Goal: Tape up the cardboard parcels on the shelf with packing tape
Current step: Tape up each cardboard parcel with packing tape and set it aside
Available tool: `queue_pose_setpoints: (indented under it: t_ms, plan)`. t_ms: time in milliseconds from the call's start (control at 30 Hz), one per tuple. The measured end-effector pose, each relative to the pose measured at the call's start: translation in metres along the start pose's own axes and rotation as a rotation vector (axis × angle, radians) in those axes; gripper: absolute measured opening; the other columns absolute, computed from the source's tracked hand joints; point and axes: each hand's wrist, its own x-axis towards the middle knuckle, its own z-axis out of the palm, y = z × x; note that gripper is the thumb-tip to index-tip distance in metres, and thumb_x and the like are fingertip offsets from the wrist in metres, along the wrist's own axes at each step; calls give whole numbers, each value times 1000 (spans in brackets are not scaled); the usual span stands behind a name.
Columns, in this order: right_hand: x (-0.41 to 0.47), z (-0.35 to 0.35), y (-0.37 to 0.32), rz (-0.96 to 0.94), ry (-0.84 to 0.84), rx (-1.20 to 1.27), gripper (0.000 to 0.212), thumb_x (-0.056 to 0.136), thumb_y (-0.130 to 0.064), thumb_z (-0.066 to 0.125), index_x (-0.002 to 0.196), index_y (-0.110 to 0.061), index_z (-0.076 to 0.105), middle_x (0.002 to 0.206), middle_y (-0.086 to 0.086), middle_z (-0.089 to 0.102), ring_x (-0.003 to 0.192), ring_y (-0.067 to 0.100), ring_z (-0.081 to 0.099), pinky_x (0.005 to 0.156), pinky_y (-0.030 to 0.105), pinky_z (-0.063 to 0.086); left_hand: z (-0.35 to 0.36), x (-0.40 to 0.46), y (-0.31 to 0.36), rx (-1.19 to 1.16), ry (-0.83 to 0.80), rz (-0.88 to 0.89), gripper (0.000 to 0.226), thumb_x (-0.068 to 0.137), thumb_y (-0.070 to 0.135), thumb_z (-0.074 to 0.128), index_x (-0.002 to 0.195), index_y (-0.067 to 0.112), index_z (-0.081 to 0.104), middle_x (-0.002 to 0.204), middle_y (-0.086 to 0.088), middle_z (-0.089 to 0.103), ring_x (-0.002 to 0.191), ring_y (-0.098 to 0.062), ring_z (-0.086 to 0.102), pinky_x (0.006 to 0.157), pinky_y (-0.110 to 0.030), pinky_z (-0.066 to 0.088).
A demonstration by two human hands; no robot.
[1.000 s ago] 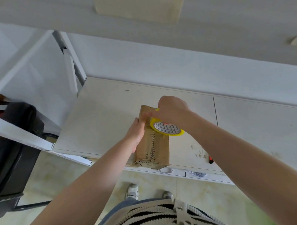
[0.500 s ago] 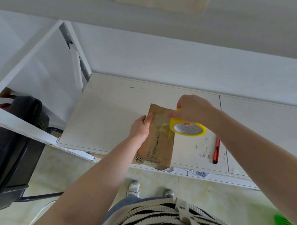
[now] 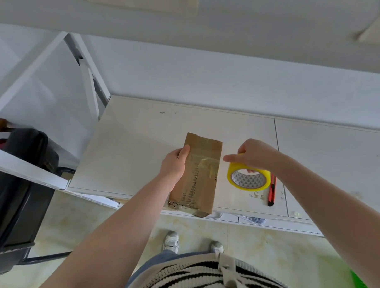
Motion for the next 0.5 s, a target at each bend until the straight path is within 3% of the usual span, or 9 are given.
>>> queue_pose_setpoints:
  t_ms: [33,100,233,367,433,500]
  plan:
    - [2,6,3,7,-1,39,63,79,-70,61,55,-14,49,40,-3,53,41,13,47,59,29,42,-1,-2,1,-4,2,0,49,103,51,34,127,18,61,114,0,62,103,-15,49,88,-29,33]
    - [7,16,9,16,6,108,61,79,-68,63,57,-13,52,44,-3,53,44,14,52,58,28,40,-1,-3,2,18,11,-3,56,102,53,35,139,15,54,128,-2,60,114,-18,52,91,-27,33]
    - [14,33,14,21,-24,208,61,80,-69,61,63,-10,56,54,3,53,53,18,53,56,28,38,-2,-3,3,47,-24,-56,71,80,73,56,129,21,61,114,6,68,100,-17,64,93,-36,50]
    - [19,42,14,23,-21,249,68,81,-70,58,78,-3,68,64,4,59,58,17,55,59,29,42,-3,0,3,-4,-68,-95,51,82,59,69,114,20,68,99,1,74,90,-21,71,91,-44,56]
    - [19,40,16,15,-32,265,66,81,-70,58,82,-5,70,67,4,63,60,16,60,60,28,44,-4,-1,6,-16,-71,-102,51,85,57,66,118,18,67,100,0,74,90,-21,70,90,-43,56]
    - [17,39,18,6,-35,280,63,82,-69,58,79,-7,69,67,3,64,61,16,63,61,29,46,-2,-5,11,97,-18,-47,61,87,58,63,130,16,59,114,-2,70,100,-21,68,92,-40,54]
